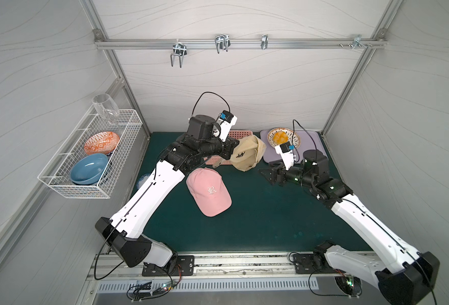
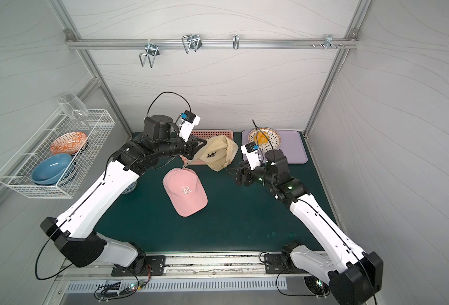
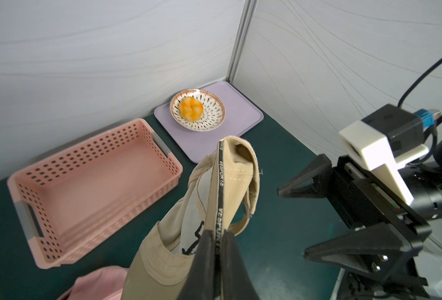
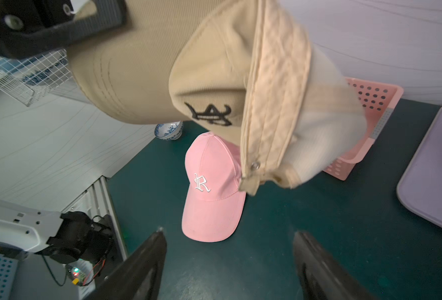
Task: Turn the baseball cap inside out
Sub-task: Turn over the baseball cap.
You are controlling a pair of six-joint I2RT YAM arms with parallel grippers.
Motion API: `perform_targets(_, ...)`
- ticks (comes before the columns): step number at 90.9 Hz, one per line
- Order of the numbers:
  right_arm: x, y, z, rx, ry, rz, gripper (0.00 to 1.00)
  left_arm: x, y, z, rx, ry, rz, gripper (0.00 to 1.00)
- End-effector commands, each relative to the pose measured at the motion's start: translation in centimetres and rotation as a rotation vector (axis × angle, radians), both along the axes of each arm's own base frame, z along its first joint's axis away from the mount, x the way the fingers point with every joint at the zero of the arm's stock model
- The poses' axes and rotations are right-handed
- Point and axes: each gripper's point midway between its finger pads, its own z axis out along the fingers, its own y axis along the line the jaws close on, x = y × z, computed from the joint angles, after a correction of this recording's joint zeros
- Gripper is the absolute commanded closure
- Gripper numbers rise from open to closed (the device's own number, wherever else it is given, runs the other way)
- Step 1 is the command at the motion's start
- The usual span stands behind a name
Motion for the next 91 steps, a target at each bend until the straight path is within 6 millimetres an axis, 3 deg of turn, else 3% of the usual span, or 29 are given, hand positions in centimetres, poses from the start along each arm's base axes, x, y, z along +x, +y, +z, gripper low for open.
perform_targets(1,0.7,-0.3,0.7,-0.067,-0.087,-0.055,0.2,-1.1,-0.6,1.2,-0.076,0.023,-0.035,1.0)
perform_targets(19,3.1,-1.1,-0.6,-0.145,-0.066,-0.23,0.19,-2.1,-1.7,0.4,-0.109,0.099,-0.1,1.0)
perform_targets(33,4.2,-1.0,-1.7,-0.164,-0.033,-0.267,0.2,-2.6,-2.3,-0.1,-0.131,0.139,-0.136,1.0)
perform_targets(46,5.4,-3.0,-3.3,-0.249,0.004,-0.391,0.23,-2.2,-1.8,-1.1,-0.092,0.154,-0.096,1.0)
perform_targets(55,5.3,-3.5,-3.8,-0.263,-0.001,-0.4,0.32,-2.5,-2.0,-1.5,-0.094,0.172,-0.123,1.0)
perform_targets(67,5.5,-5.2,-4.7,-0.301,0.03,-0.45,0.61,-2.8,-2.5,-2.4,-0.088,0.203,-0.151,1.0)
perform_targets(73,5.3,-5.6,-5.2,-0.316,0.046,-0.445,0.66,-3.1,-2.8,-2.9,-0.091,0.219,-0.18,1.0)
perform_targets(79,4.7,-5.5,-5.5,-0.32,0.059,-0.396,0.59,-3.1,-3.2,-3.7,-0.069,0.223,-0.192,1.0)
perform_targets(85,3.1,-4.4,-5.2,-0.299,0.059,-0.278,0.35,-2.9,-3.3,-4.6,-0.032,0.217,-0.19,1.0)
perform_targets(91,1.5,-3.6,-4.1,-0.269,0.033,-0.182,0.25,-2.6,-3.6,-5.6,-0.002,0.222,-0.19,1.0)
